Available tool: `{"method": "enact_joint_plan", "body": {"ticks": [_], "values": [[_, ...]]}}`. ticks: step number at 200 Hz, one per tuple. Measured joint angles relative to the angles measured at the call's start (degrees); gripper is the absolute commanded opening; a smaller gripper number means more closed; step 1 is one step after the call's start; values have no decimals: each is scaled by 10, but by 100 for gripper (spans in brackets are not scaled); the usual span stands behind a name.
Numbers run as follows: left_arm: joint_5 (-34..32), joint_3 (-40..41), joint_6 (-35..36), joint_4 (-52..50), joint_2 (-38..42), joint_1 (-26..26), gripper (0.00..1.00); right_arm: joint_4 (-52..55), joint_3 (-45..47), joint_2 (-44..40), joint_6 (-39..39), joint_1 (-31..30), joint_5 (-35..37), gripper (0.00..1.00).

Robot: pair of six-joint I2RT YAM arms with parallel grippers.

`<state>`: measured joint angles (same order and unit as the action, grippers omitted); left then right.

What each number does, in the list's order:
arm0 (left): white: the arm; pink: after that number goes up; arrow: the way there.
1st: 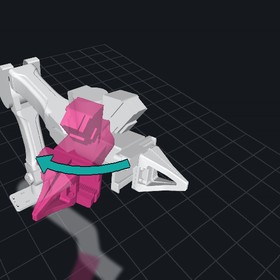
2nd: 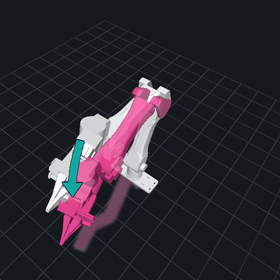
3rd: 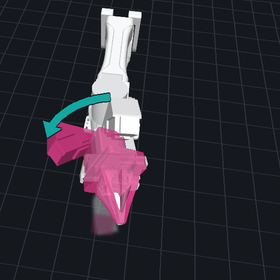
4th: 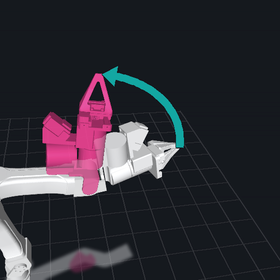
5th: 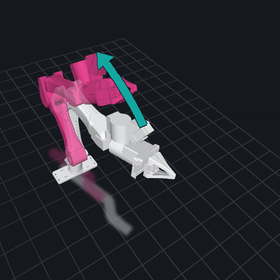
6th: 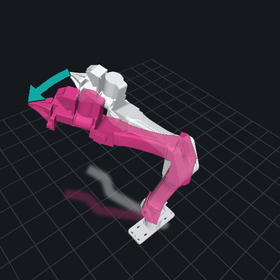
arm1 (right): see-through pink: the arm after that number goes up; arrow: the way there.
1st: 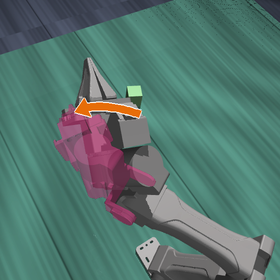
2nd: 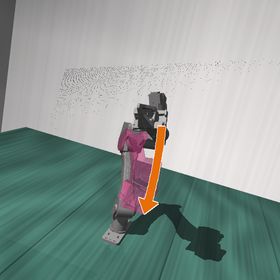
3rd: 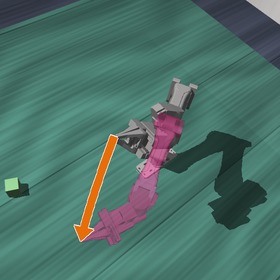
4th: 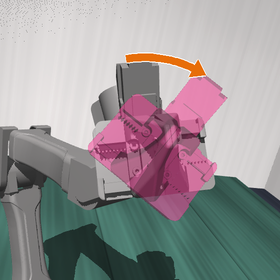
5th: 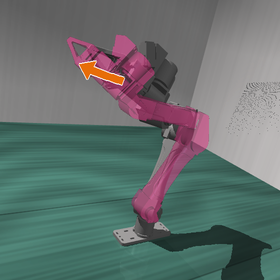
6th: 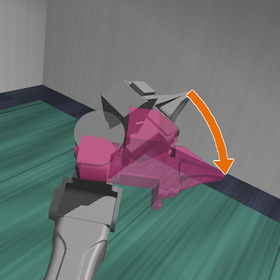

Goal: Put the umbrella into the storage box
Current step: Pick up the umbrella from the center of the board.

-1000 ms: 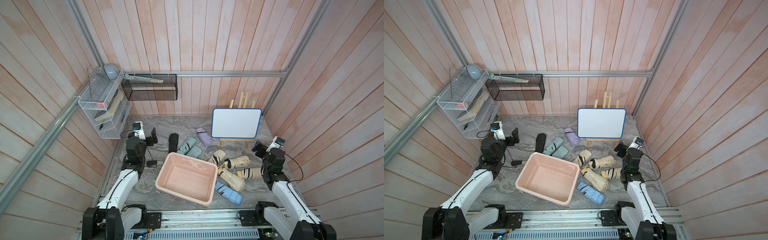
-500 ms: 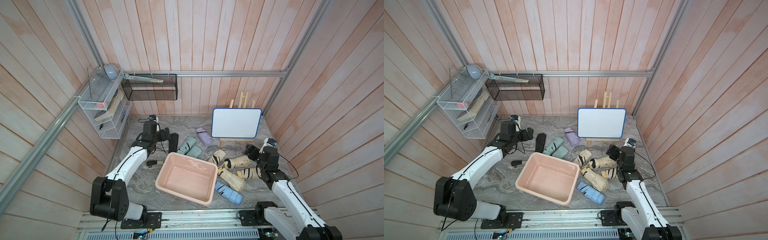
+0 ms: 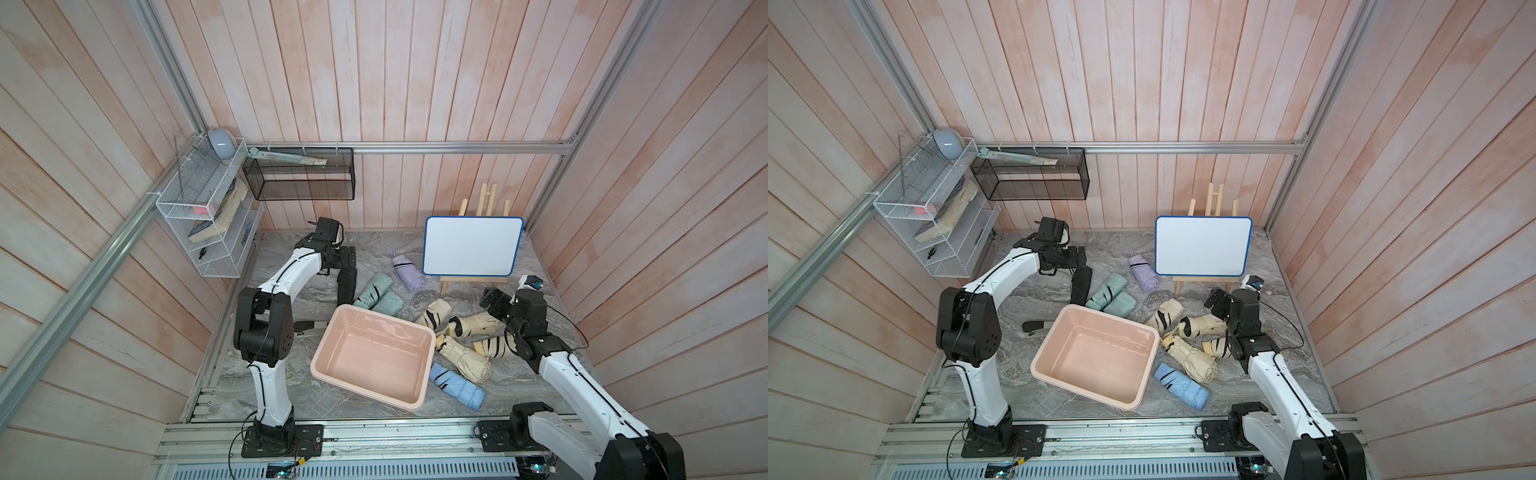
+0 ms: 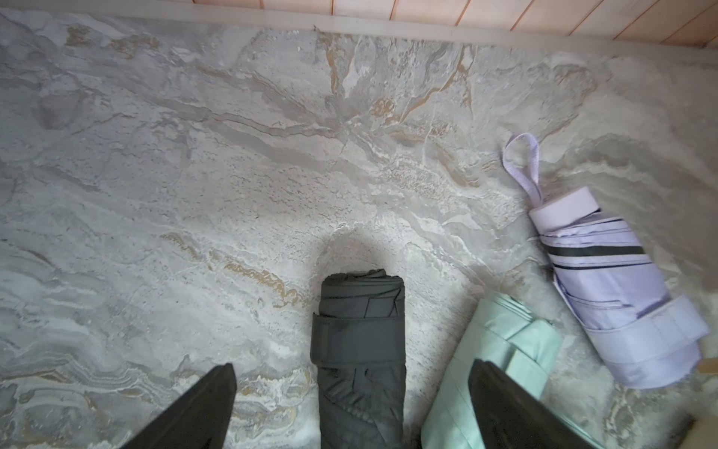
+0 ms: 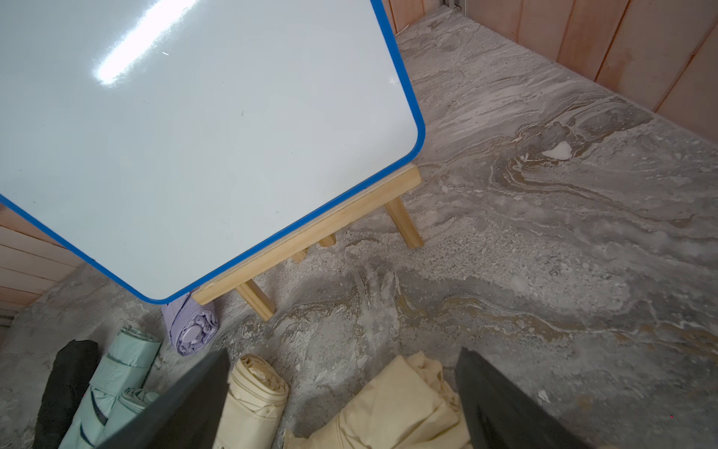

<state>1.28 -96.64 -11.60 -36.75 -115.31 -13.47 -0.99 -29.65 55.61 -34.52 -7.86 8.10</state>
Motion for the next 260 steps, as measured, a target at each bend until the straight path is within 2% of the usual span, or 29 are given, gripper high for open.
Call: {"method": "enact_joint_plan", "body": {"ticks": [78,155,212,260], "values": [[43,-164,30,-108,-148,-1,99,8,-7,11,-4,-4,17,98],[40,-172,35,-147,-191,-12,100,10,-7,11,-4,-4,22,98],[25,-203,36,-157,-222,-16,87,15,-7,7,-11,-5,24,98],[10,-203,40,-159,-222,-16,65,29,-7,-16,-17,-12,32,97]]}}
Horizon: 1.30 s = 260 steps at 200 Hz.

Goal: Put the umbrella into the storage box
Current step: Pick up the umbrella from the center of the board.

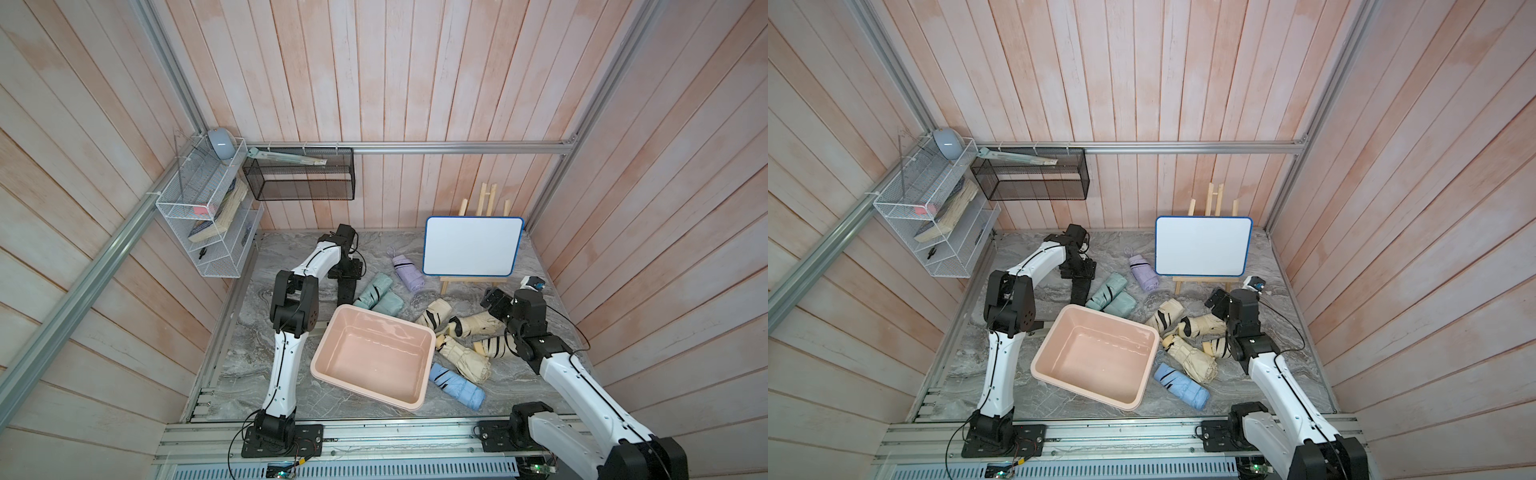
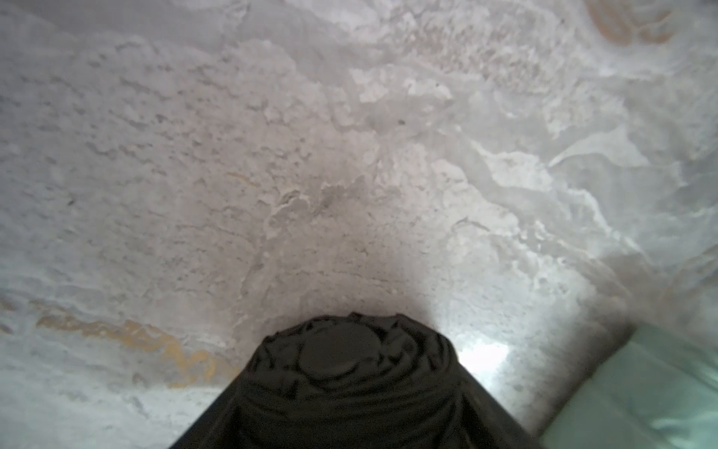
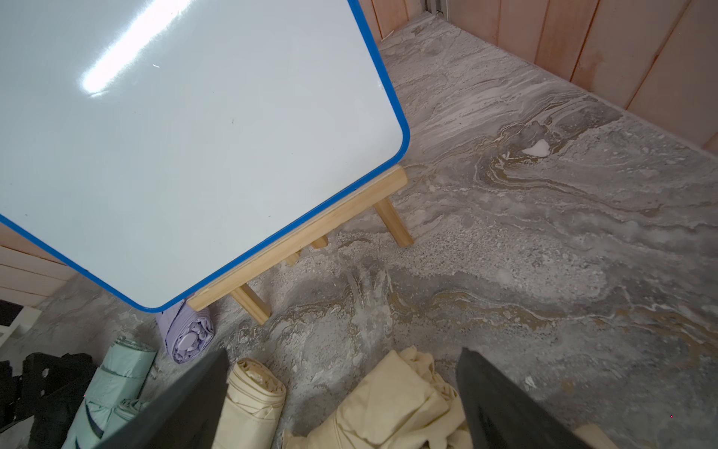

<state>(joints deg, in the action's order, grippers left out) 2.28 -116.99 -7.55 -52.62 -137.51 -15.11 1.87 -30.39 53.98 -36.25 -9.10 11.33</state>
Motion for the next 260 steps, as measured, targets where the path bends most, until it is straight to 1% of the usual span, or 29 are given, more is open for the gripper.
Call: {"method": "enact_joint_plan", "body": {"ticks": [21,36,63,81,108,147,176,190,199,218,240,260], "values": [[-3,0,2,0,0,0,55,5,0,-8,0,-3,6,96],[-4,0,4,1,0,0,51,7,0,-9,-1,-5,7,95],[-8,0,5,1,2,1,47,17,-11,-5,-1,-15,9,94],[-20,8,5,12,14,1,46,15,-25,3,7,-33,8,94],[-46,22,0,25,57,2,45,-3,-37,7,23,-58,2,94],[-85,19,-37,59,166,4,44,-26,-40,11,59,-69,-34,94],[-82,-25,-104,76,224,8,44,-30,-70,18,98,-76,-91,94],[-71,-23,-148,90,256,9,44,-35,-90,20,115,-85,-120,94],[-63,-7,-180,105,282,9,44,-39,-103,21,123,-90,-140,94],[-43,75,-261,158,355,8,44,-51,-125,26,127,-103,-174,94],[-20,208,-370,233,446,5,43,-65,-151,42,127,-126,-211,95],[-4,319,-471,307,507,4,42,-74,-178,64,119,-156,-242,95]]}}
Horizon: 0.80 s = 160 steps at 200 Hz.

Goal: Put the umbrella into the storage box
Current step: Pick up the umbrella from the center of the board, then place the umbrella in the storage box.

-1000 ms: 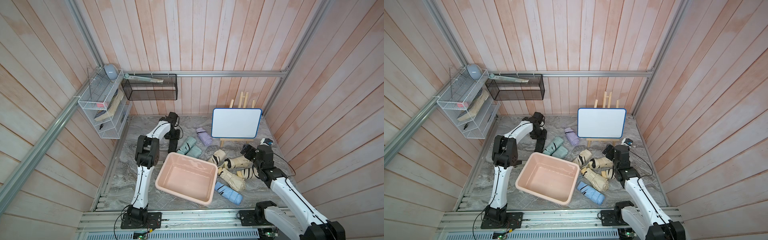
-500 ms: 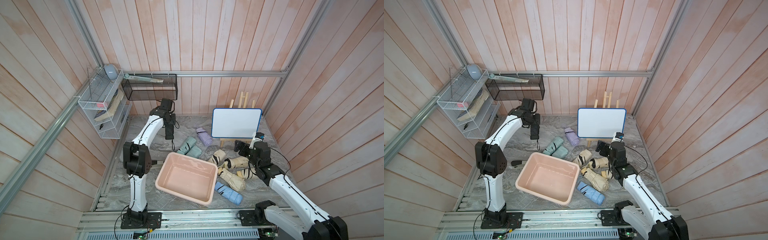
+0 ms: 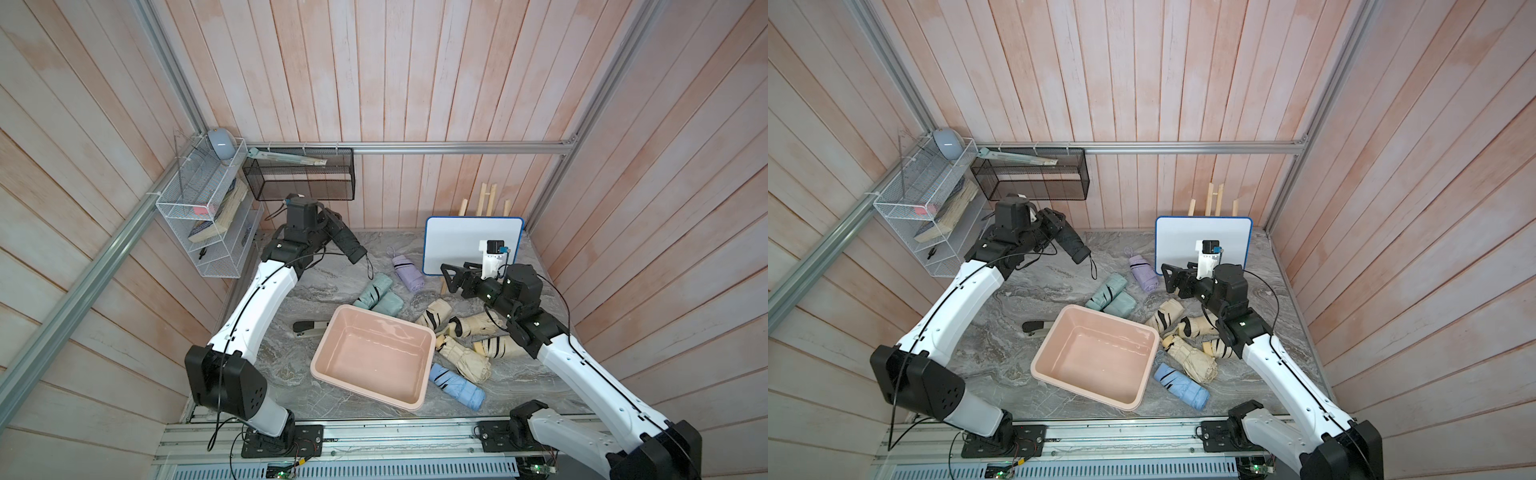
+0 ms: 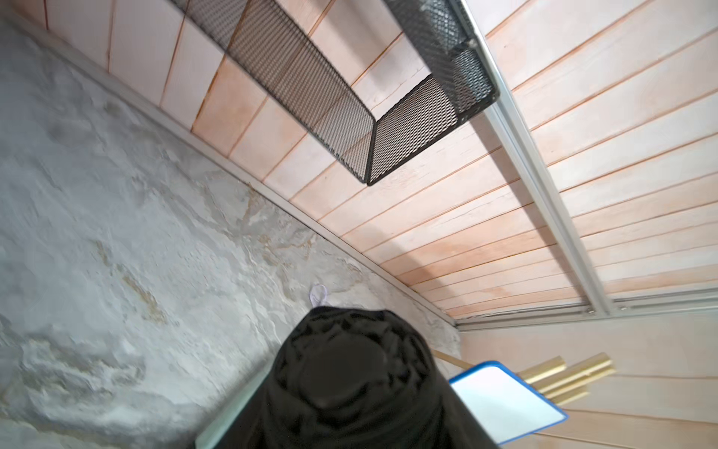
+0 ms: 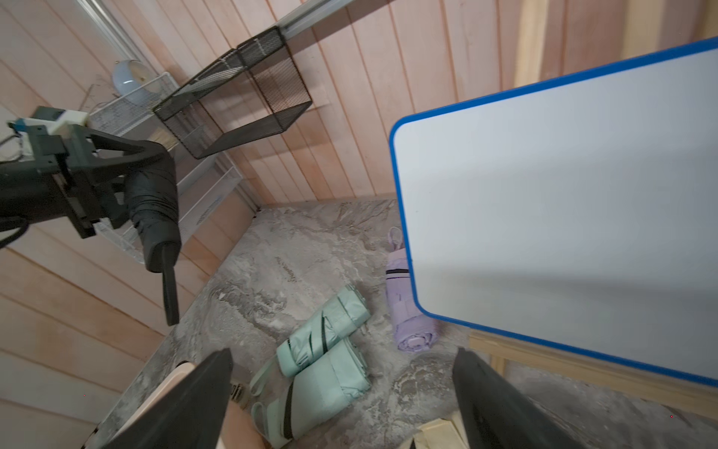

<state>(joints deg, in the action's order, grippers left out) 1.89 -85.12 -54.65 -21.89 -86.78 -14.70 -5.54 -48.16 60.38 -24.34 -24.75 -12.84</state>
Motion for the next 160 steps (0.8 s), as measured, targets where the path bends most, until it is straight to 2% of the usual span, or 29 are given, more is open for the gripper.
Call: {"method": "enact_joint_plan", "body": {"ticks": [24,61,110,160], "values": [[15,108,-112,80,45,-1,42,-22,-26,30,-18,-37,-30,95],[30,184,-233,158,70,-7,41,-45,-71,94,-36,-101,-38,96],[50,242,-332,237,105,-20,40,-100,-100,175,-40,-153,-34,98],[69,255,-379,264,106,-22,40,-147,-144,251,-41,-180,-18,97]]}}
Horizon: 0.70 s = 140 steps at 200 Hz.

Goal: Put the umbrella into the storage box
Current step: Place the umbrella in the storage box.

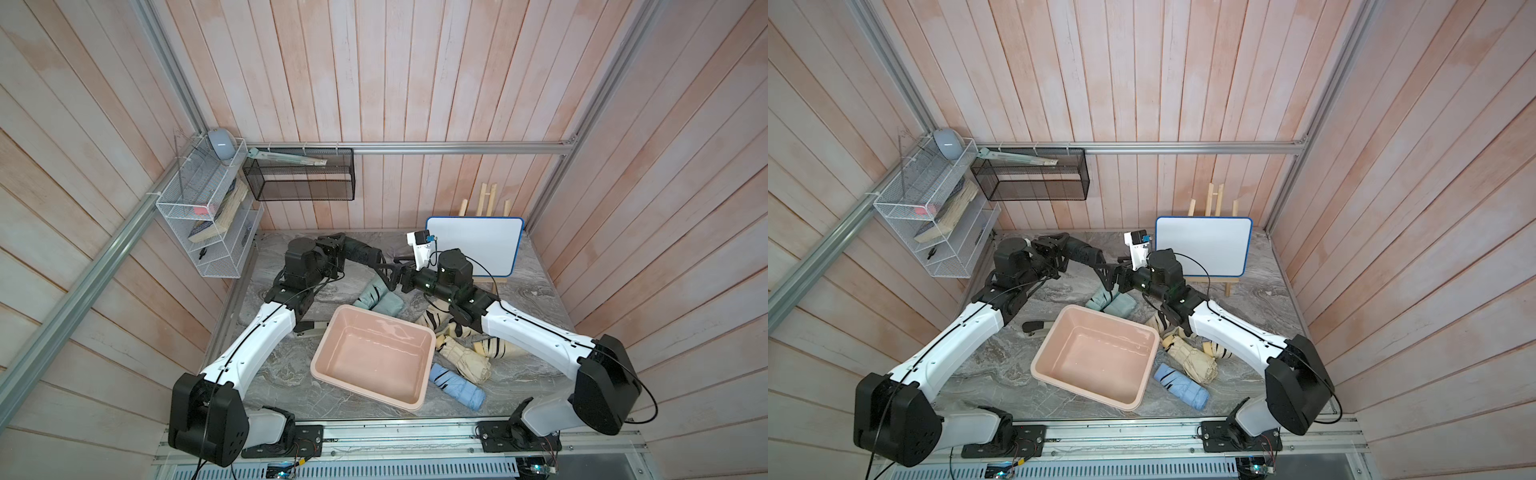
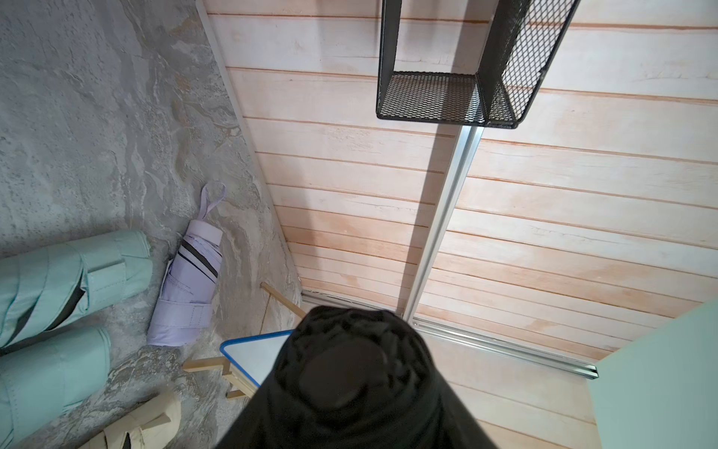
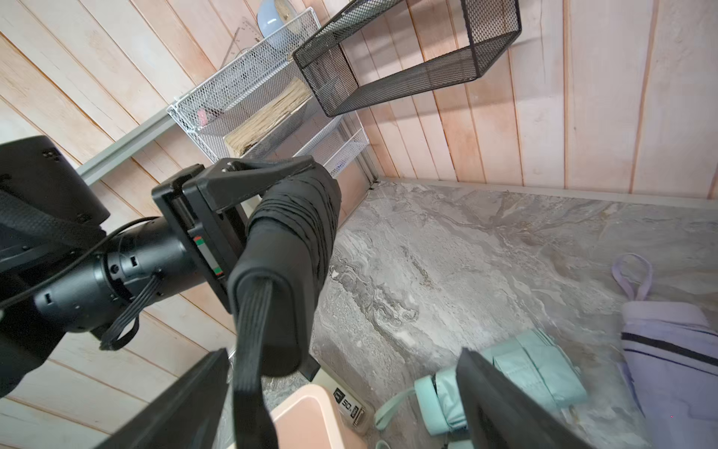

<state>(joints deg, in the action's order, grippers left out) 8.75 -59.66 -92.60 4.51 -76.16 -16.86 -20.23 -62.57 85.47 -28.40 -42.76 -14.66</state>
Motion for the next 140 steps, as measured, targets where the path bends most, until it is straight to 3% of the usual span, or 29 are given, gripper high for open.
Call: {"method": "enact_joint_plan", "body": {"ticks": [98,140], "values": [[7,21,-45,31,0,-4,39,-72,-62,74,13,-10,-3,69],[6,23,-52,39,-1,-4,41,-90,-65,85,16,-11,-22,46]]}}
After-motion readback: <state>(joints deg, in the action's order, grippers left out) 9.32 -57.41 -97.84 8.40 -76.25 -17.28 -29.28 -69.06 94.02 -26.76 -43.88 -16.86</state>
